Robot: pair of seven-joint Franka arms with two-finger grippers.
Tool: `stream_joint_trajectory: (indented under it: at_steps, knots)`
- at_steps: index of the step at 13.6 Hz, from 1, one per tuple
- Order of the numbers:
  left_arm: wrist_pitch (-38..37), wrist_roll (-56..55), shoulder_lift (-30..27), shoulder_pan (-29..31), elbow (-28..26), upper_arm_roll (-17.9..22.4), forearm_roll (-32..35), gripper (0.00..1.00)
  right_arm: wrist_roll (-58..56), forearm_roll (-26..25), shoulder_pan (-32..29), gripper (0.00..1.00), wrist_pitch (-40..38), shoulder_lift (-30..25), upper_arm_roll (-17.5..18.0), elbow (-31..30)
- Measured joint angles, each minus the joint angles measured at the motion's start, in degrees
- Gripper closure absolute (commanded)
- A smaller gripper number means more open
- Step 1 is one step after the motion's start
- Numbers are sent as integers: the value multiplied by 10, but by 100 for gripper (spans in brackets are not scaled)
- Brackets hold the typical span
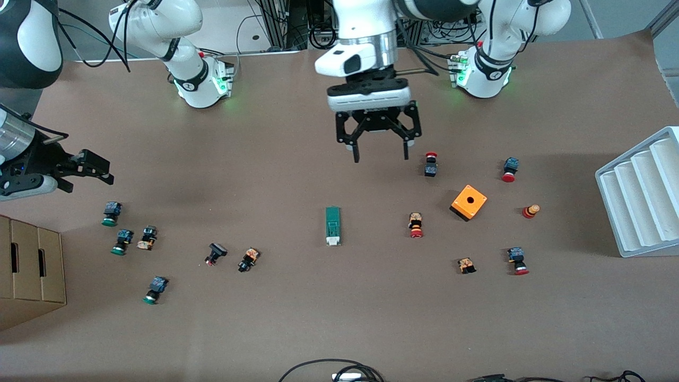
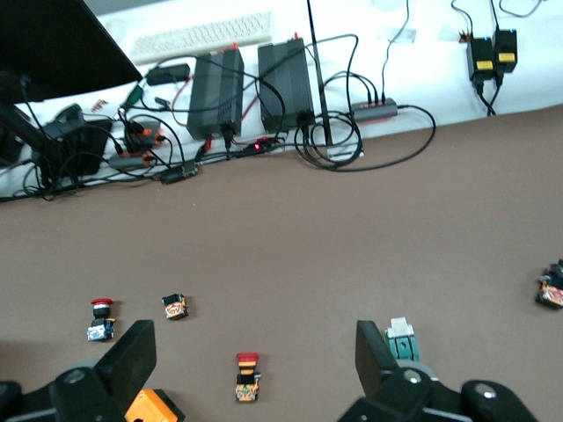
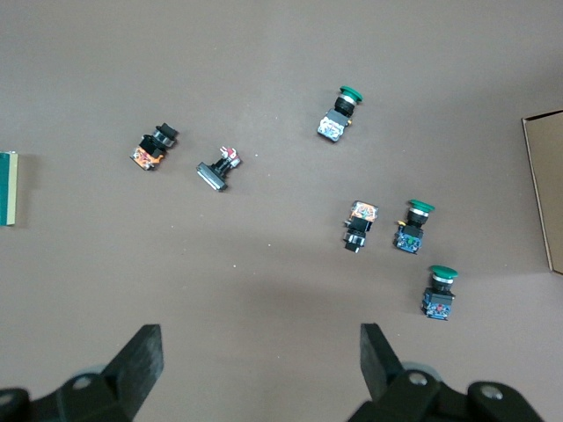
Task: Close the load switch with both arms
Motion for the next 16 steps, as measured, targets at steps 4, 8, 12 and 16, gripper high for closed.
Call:
stream_joint_trajectory:
  at_steps: [4, 8, 12, 16]
  knots:
    - [4, 95, -29, 54, 0, 2, -88, 0, 0, 0, 0, 0, 0, 0, 0, 0]
    - [2, 137, -40, 118, -1, 3, -167, 0, 0, 0, 0, 0, 0, 0, 0, 0]
    - [-38, 181, -53, 165, -3, 3, -179, 0, 0, 0, 0, 0, 0, 0, 0, 0]
    - [-51, 216, -62, 219, -14, 4, -224, 0, -1, 0, 0, 0, 0, 0, 0, 0]
